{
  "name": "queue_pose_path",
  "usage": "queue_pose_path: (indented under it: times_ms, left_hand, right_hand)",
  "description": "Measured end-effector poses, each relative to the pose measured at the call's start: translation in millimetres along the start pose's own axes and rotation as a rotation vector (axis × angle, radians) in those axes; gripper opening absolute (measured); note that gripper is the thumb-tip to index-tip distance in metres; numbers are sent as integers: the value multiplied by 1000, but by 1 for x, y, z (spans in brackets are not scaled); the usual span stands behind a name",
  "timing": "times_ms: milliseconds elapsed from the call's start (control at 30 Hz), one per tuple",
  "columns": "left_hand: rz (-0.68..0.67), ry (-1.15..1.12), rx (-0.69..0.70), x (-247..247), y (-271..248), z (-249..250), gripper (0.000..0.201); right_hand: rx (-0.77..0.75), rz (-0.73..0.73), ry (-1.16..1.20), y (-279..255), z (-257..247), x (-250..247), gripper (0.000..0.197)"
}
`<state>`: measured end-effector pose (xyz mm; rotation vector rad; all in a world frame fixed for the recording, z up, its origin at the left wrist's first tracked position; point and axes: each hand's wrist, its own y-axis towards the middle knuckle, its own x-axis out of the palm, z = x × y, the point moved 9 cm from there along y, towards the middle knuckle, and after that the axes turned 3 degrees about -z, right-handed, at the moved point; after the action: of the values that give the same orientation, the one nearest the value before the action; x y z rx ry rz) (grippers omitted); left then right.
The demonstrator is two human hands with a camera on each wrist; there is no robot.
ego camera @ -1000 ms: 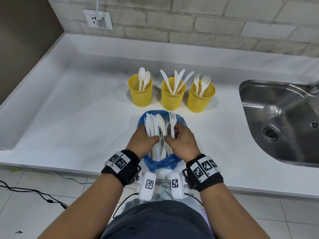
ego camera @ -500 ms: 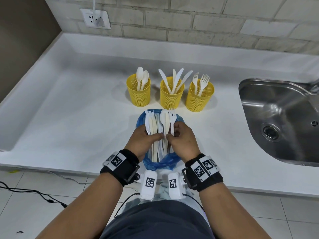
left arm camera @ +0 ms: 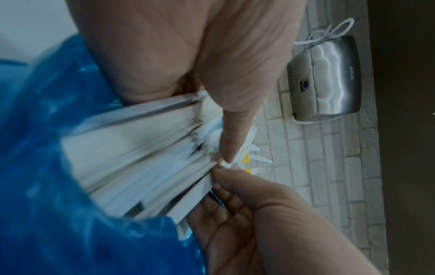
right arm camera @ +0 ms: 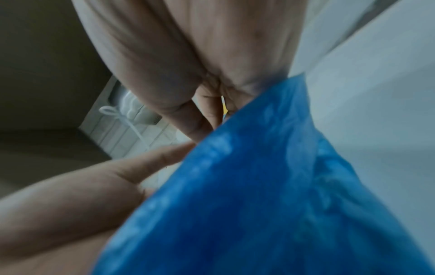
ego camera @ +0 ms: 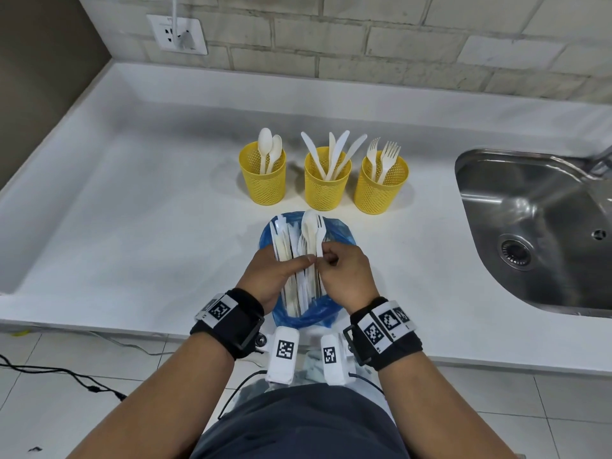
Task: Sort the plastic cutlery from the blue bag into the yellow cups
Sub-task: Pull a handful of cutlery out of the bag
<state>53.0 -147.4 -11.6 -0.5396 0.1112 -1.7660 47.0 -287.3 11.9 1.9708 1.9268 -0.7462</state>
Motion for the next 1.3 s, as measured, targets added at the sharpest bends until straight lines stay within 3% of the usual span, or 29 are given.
queue_pose_path:
  times_ms: [167, 267, 333, 433, 600, 667, 900, 1067, 1300]
  left_hand:
    - [4, -15, 10, -4, 2, -2, 32]
    - [72, -52, -16, -13, 2, -6, 28]
    - [145, -33, -29, -22, 2, -6, 25]
    - [206, -2, -34, -30, 1, -5, 25]
    - [203, 66, -32, -30, 3, -6, 25]
    - [200, 147, -11, -30, 5, -3, 21]
    - [167, 325, -10, -28, 7, -2, 22]
    - [120, 324, 9, -25, 5, -3, 28]
    - [60, 304, 48, -17, 8, 0, 33]
  right_hand:
    - [-153, -101, -212, -6, -25, 20, 16]
    - [-171, -144, -152, -6, -28, 18, 23]
    - [-127, -74, -106, -5, -24, 5, 24]
    - [-26, 58, -237, 0, -7, -13, 17]
    - [72, -121, -508, 4, -1, -1, 36]
    - [83, -123, -494, 6, -6, 4, 30]
    - [91, -86, -564, 21, -17, 11, 40]
    - [124, -90, -406, 30, -11, 14, 25]
    - [136, -62, -208, 34, -9, 13, 24]
